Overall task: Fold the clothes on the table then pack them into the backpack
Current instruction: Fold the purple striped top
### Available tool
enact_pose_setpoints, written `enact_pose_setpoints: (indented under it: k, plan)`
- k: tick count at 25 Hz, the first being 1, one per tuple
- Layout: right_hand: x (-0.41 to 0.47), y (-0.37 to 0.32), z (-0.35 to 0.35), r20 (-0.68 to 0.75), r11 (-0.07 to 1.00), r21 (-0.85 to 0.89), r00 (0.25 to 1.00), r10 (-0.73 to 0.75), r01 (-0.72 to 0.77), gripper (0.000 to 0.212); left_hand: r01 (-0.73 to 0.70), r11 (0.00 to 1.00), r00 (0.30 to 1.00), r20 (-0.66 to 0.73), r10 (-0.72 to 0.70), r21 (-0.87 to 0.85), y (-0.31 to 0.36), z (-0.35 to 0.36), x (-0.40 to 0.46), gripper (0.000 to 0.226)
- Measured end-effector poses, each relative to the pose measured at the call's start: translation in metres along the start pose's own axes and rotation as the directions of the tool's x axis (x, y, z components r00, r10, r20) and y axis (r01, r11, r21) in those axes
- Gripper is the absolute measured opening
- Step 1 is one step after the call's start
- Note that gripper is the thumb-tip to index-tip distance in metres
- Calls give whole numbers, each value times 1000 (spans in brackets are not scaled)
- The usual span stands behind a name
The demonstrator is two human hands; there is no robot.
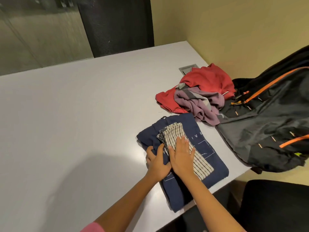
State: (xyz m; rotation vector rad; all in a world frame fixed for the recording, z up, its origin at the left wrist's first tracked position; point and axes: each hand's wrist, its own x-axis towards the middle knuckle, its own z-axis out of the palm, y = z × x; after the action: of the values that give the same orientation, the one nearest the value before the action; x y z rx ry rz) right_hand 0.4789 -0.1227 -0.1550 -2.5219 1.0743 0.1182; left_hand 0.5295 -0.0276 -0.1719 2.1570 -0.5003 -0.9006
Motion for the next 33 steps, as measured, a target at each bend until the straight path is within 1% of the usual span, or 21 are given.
enact_pose_setpoints:
  k: [2, 4, 9, 13, 16, 18, 20, 21, 22, 23, 25, 27, 28, 31, 33]
  plan:
    - [3, 25, -3, -30, 995, -87, 998, -53, 50, 84, -32, 999, 999, 40, 33, -17, 3, 13, 3, 77]
    - [8, 45, -7, -47, 988, -132, 995, -83, 76, 90, -68, 997, 995, 75, 70, -27, 6, 22, 7, 73]
    - [19, 77, -19, -63, 980, -182, 993, -95, 82, 90, -177, 982, 979, 114, 169, 62, 20, 43, 17, 72]
    - [30, 92, -25, -103, 976, -212, 993, -64, 41, 88, -201, 972, 971, 154, 181, 122, 35, 52, 33, 71]
    - [35, 95, -25, -133, 977, -214, 990, -51, 22, 84, -233, 963, 961, 184, 207, 135, 37, 51, 44, 71]
    - [36, 95, -23, -137, 975, -220, 989, -48, 17, 83, -266, 958, 950, 197, 241, 111, 33, 46, 48, 69]
    - [36, 94, -22, -141, 976, -217, 989, -48, 16, 82, -310, 948, 942, 159, 296, 72, 24, 39, 49, 59]
    - [35, 94, -21, -143, 976, -217, 988, -49, 17, 82, -348, 934, 935, 104, 339, 80, 19, 35, 48, 52]
    - [35, 94, -20, -146, 976, -215, 988, -50, 18, 80, -397, 910, 918, 33, 396, 123, 12, 31, 48, 46]
    - [35, 94, -19, -150, 977, -212, 987, -53, 21, 78, -449, 871, 885, -34, 464, 201, 4, 26, 48, 41]
    - [34, 94, -19, -170, 978, -209, 984, -62, 26, 71, -509, 772, 808, -97, 581, 381, -8, 10, 49, 38]
    - [35, 92, -21, -224, 978, -208, 972, -71, 24, 59, -503, 715, 784, -93, 614, 486, -22, -11, 52, 43]
    - [38, 89, -24, -270, 981, -195, 960, -72, 19, 54, -478, 712, 793, -97, 602, 514, -32, -23, 56, 47]
    - [54, 76, -39, -377, 996, -84, 926, -13, -20, 34, -310, 716, 867, -124, 483, 625, -61, -60, 74, 50]
    - [76, 69, -51, -427, 999, -46, 904, -17, -3, 22, -212, 700, 909, -126, 398, 682, -74, -82, 87, 56]
